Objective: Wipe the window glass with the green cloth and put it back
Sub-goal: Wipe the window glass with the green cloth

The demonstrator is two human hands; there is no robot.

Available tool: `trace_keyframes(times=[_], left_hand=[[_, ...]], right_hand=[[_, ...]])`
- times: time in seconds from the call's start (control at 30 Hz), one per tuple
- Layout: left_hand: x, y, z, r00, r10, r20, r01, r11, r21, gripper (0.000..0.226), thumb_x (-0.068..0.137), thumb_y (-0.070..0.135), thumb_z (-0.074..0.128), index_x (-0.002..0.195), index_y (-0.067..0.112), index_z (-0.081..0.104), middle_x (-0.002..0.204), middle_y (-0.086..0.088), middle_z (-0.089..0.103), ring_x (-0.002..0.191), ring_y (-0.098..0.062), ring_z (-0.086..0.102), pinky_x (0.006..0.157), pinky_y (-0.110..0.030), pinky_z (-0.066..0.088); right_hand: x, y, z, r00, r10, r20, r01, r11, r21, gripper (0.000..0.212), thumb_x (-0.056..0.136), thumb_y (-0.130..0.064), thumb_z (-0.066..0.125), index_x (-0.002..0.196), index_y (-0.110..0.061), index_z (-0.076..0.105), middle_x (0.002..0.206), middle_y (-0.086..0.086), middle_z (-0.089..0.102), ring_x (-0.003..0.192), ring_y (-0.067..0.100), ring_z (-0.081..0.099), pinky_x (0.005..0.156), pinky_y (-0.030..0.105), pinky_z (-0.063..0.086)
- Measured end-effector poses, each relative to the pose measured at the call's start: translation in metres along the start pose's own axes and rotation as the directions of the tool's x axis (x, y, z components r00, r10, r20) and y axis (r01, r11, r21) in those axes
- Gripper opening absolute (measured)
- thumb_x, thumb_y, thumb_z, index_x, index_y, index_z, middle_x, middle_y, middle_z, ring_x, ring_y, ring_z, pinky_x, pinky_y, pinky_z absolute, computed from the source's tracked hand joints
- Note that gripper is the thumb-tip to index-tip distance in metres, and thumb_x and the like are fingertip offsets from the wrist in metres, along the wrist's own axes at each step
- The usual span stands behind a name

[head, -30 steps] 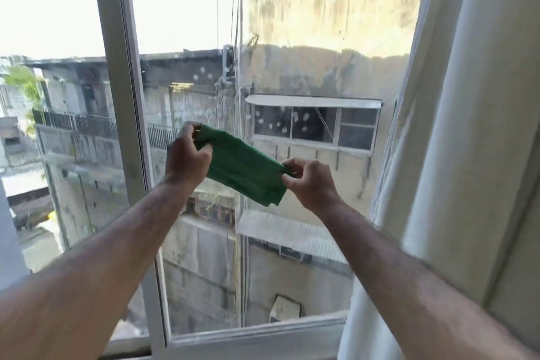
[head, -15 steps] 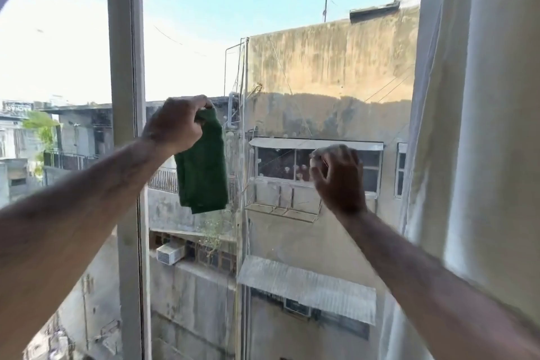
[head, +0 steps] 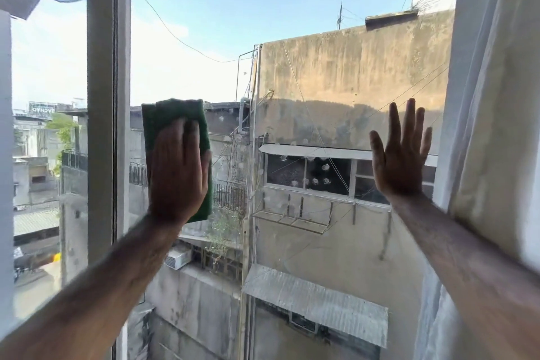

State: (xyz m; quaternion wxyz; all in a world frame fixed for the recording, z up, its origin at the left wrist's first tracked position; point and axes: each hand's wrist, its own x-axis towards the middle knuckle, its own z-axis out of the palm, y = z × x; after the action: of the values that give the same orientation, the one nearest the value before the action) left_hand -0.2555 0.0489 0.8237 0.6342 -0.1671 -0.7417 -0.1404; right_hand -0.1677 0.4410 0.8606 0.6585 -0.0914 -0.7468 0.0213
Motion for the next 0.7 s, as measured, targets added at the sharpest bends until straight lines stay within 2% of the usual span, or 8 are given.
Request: trace_keyframes(times=[0.1, 0.2, 0.27, 0.33, 0.4, 0.53, 0.6, 0.7], left_hand=[[0.003, 0.016, 0.012, 0.999, -0.019, 0.032, 0.019, 1.0, -0.009, 0.075, 0.107, 0.051, 0.033, 0.16, -0.001, 0.025, 0.169, -0.022, 0.025, 0.158, -0.035, 0.022, 0.13, -0.054, 0.017], [0.052, 0.048, 0.01, 0.99, -0.139, 0.006, 0.139, 0.99, -0.038, 0.081, 0.105, 0.059, 0.007, 0.163, 0.004, 0.02, 0.172, -0.014, 0.019, 0.161, -0.029, 0.014, 0.132, -0.051, 0.013], [0.08, 0.083, 0.01, 0.992, -0.123, 0.011, 0.123, 0.99, -0.062, 0.086, 0.102, 0.061, -0.002, 0.163, 0.004, 0.021, 0.173, -0.014, 0.019, 0.161, -0.029, 0.014, 0.131, -0.052, 0.013], [0.079, 0.123, 0.02, 0.999, 0.051, 0.018, -0.05, 0.998, -0.043, 0.084, 0.103, 0.061, 0.0, 0.163, 0.005, 0.02, 0.173, -0.014, 0.016, 0.161, -0.029, 0.012, 0.131, -0.052, 0.013], [0.052, 0.155, 0.034, 0.969, 0.243, 0.036, -0.241, 0.97, -0.039, 0.079, 0.106, 0.061, 0.012, 0.164, 0.006, 0.019, 0.173, -0.013, 0.015, 0.161, -0.029, 0.011, 0.13, -0.053, 0.015], [-0.032, 0.157, 0.05, 0.894, 0.439, 0.094, -0.439, 0.898, -0.017, 0.076, 0.108, 0.061, 0.023, 0.164, 0.009, 0.018, 0.173, -0.011, 0.013, 0.161, -0.029, 0.012, 0.128, -0.054, 0.023], [-0.066, 0.128, 0.05, 0.876, 0.468, 0.117, -0.473, 0.881, 0.023, 0.073, 0.109, 0.059, 0.025, 0.164, 0.013, 0.021, 0.173, -0.008, 0.017, 0.16, -0.028, 0.017, 0.126, -0.056, 0.03], [-0.084, 0.062, 0.042, 0.935, 0.346, 0.083, -0.347, 0.938, 0.0, 0.063, 0.11, 0.05, 0.031, 0.162, 0.015, 0.03, 0.171, -0.006, 0.027, 0.16, -0.03, 0.019, 0.122, -0.063, 0.032]], right_hand=[[0.0, 0.006, 0.008, 0.999, -0.039, -0.027, 0.038, 0.999, -0.035, 0.071, 0.111, -0.055, 0.025, 0.172, -0.023, 0.008, 0.181, 0.013, 0.002, 0.168, 0.032, 0.003, 0.134, 0.06, 0.007], [-0.001, 0.007, 0.012, 0.998, -0.04, -0.057, 0.037, 0.998, -0.045, 0.072, 0.11, -0.056, 0.025, 0.171, -0.022, 0.01, 0.181, 0.013, 0.005, 0.168, 0.031, 0.004, 0.134, 0.06, 0.009], [-0.001, 0.006, 0.013, 0.997, -0.042, -0.07, 0.04, 0.999, -0.037, 0.071, 0.11, -0.055, 0.026, 0.171, -0.022, 0.01, 0.181, 0.012, 0.005, 0.168, 0.031, 0.004, 0.134, 0.059, 0.009], [0.0, 0.006, 0.013, 0.996, -0.05, -0.076, 0.048, 0.998, -0.032, 0.071, 0.111, -0.056, 0.025, 0.171, -0.022, 0.01, 0.181, 0.012, 0.004, 0.168, 0.03, 0.004, 0.134, 0.06, 0.009], [0.002, 0.007, 0.013, 0.995, -0.045, -0.089, 0.042, 0.998, -0.04, 0.071, 0.11, -0.056, 0.025, 0.171, -0.022, 0.011, 0.181, 0.011, 0.005, 0.168, 0.029, 0.004, 0.134, 0.06, 0.01], [0.0, 0.006, 0.015, 0.994, -0.045, -0.097, 0.041, 0.998, -0.04, 0.071, 0.111, -0.055, 0.027, 0.171, -0.022, 0.012, 0.181, 0.012, 0.007, 0.168, 0.03, 0.006, 0.133, 0.061, 0.012], [0.0, 0.007, 0.013, 0.994, -0.045, -0.102, 0.04, 0.998, -0.045, 0.071, 0.111, -0.055, 0.027, 0.171, -0.022, 0.012, 0.181, 0.012, 0.006, 0.168, 0.03, 0.005, 0.133, 0.061, 0.012], [-0.002, 0.005, 0.013, 0.995, -0.045, -0.087, 0.043, 0.999, -0.029, 0.071, 0.111, -0.056, 0.026, 0.171, -0.023, 0.011, 0.181, 0.011, 0.005, 0.168, 0.03, 0.004, 0.133, 0.061, 0.012]])
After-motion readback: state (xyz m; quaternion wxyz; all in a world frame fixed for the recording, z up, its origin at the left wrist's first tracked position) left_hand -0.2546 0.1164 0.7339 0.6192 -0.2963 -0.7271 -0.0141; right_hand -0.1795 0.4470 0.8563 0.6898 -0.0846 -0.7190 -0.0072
